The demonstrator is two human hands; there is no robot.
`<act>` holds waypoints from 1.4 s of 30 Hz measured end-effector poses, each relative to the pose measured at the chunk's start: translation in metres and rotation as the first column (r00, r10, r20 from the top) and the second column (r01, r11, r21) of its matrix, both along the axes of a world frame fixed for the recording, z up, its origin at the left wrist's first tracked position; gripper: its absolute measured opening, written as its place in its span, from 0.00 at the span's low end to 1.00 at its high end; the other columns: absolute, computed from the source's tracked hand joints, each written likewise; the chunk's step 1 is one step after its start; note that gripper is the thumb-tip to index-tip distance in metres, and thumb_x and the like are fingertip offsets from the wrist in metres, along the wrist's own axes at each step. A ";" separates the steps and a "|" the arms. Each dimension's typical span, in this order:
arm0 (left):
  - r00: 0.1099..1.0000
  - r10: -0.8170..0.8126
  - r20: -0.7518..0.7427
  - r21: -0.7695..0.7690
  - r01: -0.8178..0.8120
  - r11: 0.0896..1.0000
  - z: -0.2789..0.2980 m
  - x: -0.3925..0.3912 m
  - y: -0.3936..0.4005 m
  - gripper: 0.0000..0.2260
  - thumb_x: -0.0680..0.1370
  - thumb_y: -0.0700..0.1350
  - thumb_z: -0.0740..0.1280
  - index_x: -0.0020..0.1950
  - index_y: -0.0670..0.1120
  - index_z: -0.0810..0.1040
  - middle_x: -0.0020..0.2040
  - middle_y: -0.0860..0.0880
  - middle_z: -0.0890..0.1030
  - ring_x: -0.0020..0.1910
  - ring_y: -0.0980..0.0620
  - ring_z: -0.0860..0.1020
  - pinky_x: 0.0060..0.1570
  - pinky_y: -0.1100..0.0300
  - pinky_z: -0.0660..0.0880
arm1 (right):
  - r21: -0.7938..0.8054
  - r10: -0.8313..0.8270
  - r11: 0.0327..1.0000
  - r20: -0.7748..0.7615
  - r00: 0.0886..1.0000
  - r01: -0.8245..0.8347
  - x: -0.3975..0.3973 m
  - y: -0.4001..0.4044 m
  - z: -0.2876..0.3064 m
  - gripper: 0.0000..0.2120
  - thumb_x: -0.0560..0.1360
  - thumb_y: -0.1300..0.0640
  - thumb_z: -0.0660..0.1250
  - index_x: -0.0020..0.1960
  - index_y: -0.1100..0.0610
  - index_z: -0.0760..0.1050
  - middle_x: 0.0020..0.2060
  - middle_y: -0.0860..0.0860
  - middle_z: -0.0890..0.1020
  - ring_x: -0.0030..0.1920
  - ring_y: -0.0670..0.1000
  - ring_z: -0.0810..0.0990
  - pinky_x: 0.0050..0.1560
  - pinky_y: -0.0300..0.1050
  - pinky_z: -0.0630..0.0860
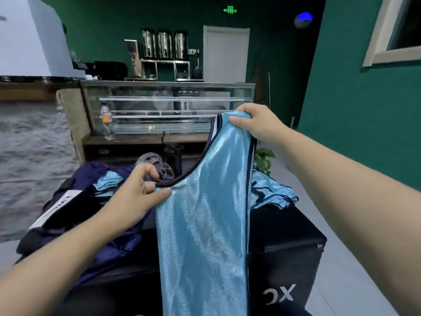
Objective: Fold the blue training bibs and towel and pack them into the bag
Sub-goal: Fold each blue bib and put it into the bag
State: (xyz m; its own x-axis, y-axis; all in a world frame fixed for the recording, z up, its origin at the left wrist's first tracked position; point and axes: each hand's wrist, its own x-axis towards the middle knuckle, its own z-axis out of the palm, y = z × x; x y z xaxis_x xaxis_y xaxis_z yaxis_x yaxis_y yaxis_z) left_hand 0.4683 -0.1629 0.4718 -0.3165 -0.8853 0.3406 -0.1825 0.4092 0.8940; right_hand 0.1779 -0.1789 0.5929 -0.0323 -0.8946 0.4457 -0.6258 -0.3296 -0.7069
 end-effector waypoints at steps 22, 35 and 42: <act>0.793 0.357 0.494 -0.309 -0.223 0.925 -0.184 -0.018 -0.196 0.15 0.74 0.52 0.60 0.56 0.57 0.82 0.53 0.63 0.77 0.59 0.60 0.71 0.66 0.47 0.60 | 0.170 -0.068 0.983 -0.055 0.996 0.076 -0.013 -0.256 -0.195 0.05 0.79 0.55 0.64 0.45 0.54 0.75 0.46 0.52 0.78 0.47 0.50 0.74 0.47 0.43 0.67; 0.727 0.345 0.593 -0.170 -0.306 0.937 -0.220 -0.024 -0.213 0.17 0.77 0.42 0.64 0.54 0.65 0.79 0.46 0.73 0.70 0.53 0.62 0.69 0.60 0.59 0.59 | 0.097 -0.092 0.990 -0.128 0.988 0.105 0.010 -0.223 -0.230 0.07 0.77 0.53 0.67 0.50 0.56 0.79 0.48 0.48 0.79 0.49 0.45 0.74 0.51 0.37 0.68; 0.671 0.338 0.660 -0.192 -0.284 0.939 -0.221 -0.024 -0.212 0.20 0.78 0.43 0.60 0.61 0.67 0.75 0.49 0.65 0.71 0.55 0.62 0.65 0.56 0.62 0.53 | 0.002 0.201 0.978 -0.237 0.950 -0.207 0.021 -0.129 -0.256 0.10 0.75 0.48 0.68 0.49 0.52 0.82 0.38 0.42 0.75 0.41 0.42 0.73 0.45 0.33 0.67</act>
State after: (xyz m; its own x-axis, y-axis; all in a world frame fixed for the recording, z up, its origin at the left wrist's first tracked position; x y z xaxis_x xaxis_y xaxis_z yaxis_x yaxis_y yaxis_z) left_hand 0.4439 -0.3749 0.2509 -0.1941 -0.9586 0.2083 -0.8510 0.2701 0.4503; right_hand 0.1985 -0.3079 0.3371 0.2577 -0.8610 0.4385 -0.6910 -0.4814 -0.5391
